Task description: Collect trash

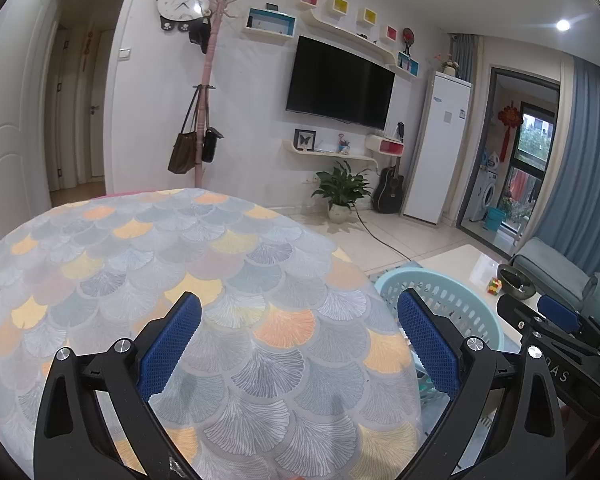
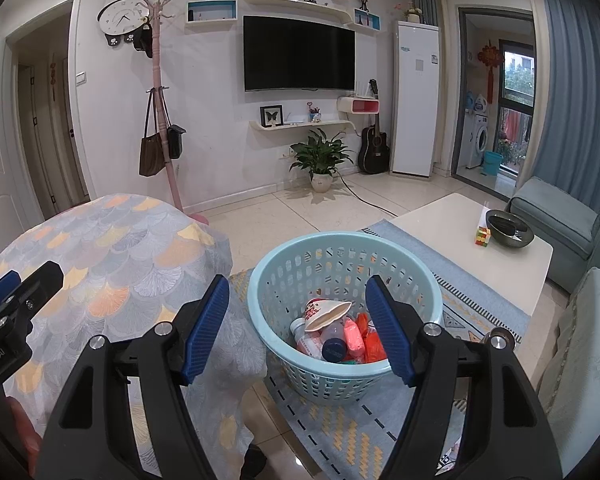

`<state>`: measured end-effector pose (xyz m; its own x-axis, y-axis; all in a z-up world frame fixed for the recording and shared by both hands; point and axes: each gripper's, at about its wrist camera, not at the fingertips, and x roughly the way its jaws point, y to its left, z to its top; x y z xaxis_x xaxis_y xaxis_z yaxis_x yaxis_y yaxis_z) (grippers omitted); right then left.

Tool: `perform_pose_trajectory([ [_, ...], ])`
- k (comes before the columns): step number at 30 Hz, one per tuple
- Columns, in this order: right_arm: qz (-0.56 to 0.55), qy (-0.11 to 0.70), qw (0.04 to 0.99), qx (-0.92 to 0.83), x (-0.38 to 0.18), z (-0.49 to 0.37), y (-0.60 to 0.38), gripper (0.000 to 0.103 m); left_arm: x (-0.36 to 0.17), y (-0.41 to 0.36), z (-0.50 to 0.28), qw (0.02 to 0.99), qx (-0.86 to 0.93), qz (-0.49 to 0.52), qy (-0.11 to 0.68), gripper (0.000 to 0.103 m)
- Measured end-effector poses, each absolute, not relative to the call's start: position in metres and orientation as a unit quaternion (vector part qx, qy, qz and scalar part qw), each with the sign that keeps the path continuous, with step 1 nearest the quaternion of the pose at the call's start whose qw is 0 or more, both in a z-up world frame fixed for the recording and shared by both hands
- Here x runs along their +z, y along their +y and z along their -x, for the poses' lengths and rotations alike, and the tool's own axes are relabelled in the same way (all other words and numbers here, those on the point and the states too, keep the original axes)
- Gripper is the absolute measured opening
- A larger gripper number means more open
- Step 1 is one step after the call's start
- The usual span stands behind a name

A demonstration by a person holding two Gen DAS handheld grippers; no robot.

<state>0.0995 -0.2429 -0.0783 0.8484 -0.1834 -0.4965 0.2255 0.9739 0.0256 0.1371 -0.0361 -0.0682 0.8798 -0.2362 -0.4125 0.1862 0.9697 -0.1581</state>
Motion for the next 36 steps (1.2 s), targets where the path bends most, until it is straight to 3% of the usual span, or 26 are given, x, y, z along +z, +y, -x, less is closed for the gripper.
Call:
perform_pose_trajectory([
  [36, -0.032, 0.249, 0.962, -0.105, -0.081, -0.1024, -0.2388, 0.067, -0.0643, -0.036, -0.1368, 0.97, -0.103, 0.051, 0.212, 0.095],
])
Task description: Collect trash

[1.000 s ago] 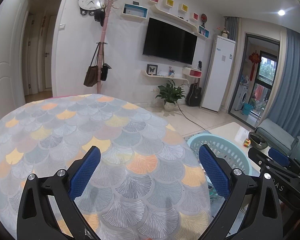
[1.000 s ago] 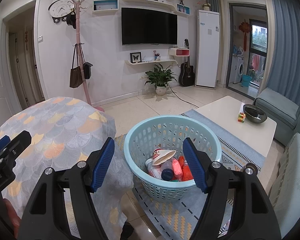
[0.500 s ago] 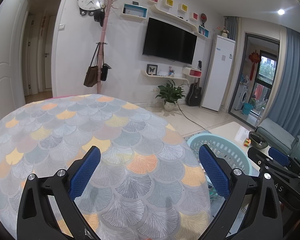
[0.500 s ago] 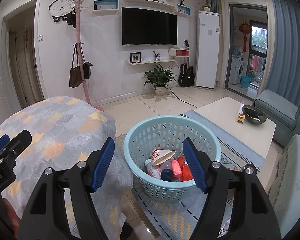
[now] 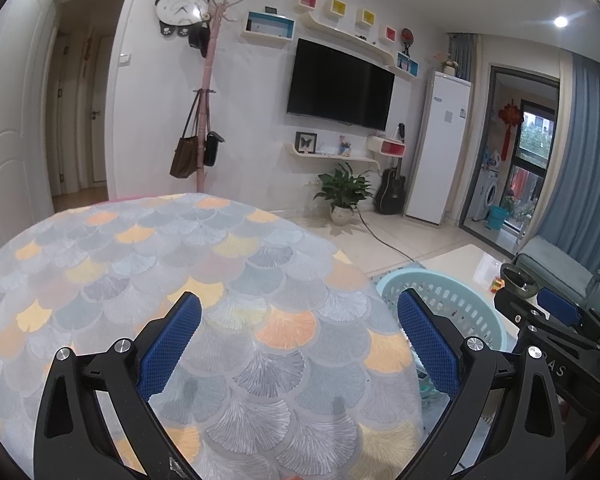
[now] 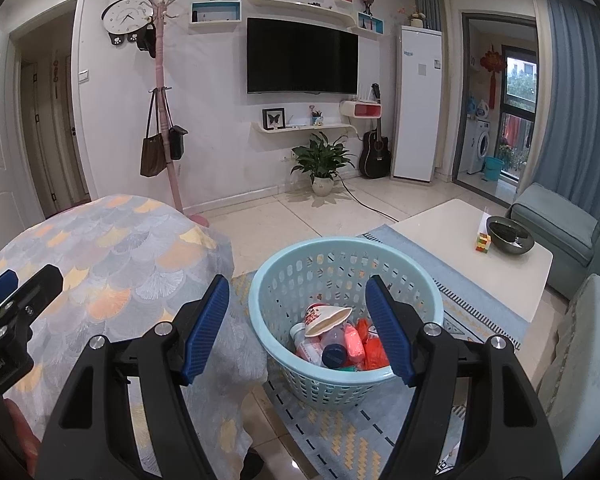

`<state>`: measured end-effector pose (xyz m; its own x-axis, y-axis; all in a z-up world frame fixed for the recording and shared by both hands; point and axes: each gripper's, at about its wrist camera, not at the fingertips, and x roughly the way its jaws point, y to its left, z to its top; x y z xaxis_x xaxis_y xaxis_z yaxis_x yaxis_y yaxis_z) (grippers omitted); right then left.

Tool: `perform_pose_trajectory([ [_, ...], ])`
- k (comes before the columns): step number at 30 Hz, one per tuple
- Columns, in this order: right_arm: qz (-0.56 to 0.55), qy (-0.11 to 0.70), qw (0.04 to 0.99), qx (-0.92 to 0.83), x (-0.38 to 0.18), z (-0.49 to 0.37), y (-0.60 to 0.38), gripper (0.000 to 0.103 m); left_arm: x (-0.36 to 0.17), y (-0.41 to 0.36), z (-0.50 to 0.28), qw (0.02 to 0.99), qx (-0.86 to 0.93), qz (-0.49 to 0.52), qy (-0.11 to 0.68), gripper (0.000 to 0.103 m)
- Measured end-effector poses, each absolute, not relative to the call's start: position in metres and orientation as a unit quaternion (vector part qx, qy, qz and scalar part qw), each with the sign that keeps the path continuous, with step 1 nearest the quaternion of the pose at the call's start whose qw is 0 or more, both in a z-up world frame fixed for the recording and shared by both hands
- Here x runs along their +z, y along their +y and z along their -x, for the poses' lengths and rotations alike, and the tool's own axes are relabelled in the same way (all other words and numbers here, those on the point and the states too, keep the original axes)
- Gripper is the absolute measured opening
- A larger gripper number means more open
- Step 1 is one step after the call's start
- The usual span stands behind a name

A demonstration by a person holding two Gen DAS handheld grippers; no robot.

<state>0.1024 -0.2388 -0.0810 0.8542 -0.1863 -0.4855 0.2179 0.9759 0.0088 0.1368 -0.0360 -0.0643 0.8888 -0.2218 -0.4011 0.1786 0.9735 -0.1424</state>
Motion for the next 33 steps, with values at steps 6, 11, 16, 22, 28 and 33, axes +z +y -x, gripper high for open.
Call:
perform_pose_trajectory([
  [6, -0.033, 0.251, 0.962, -0.105, -0.08, -0.105, -0.239, 0.067, -0.066, -0.034, -0.139, 0.969, -0.107, 0.052, 0.217, 0.095],
  [11, -0.033, 0.251, 0.962, -0.104, -0.08, -0.105, -0.239, 0.067, -0.066, -0.033, -0.141, 0.969, -0.106, 0.052, 0.217, 0.095],
  [16, -0.032, 0.25, 0.962, -0.101, -0.08, -0.106, -0.237, 0.067, -0.066, -0.031, -0.142, 0.967, -0.106, 0.058, 0.223, 0.095],
  [22, -0.032, 0.245, 0.964, -0.099, -0.076, -0.103, -0.235, 0.067, -0.057, -0.027, -0.135, 0.969, -0.092, 0.044, 0.223, 0.095],
  [28, -0.027, 0.24, 0.966, -0.094, -0.064, -0.099, -0.229, 0.067, -0.045, -0.012, -0.127, 0.97, -0.081, 0.037, 0.227, 0.095],
  [33, -0.023, 0.23, 0.969, -0.087, -0.05, -0.094, -0.217, 0.067, -0.033, 0.009, -0.117, 0.973, -0.063, 0.047, 0.216, 0.095],
])
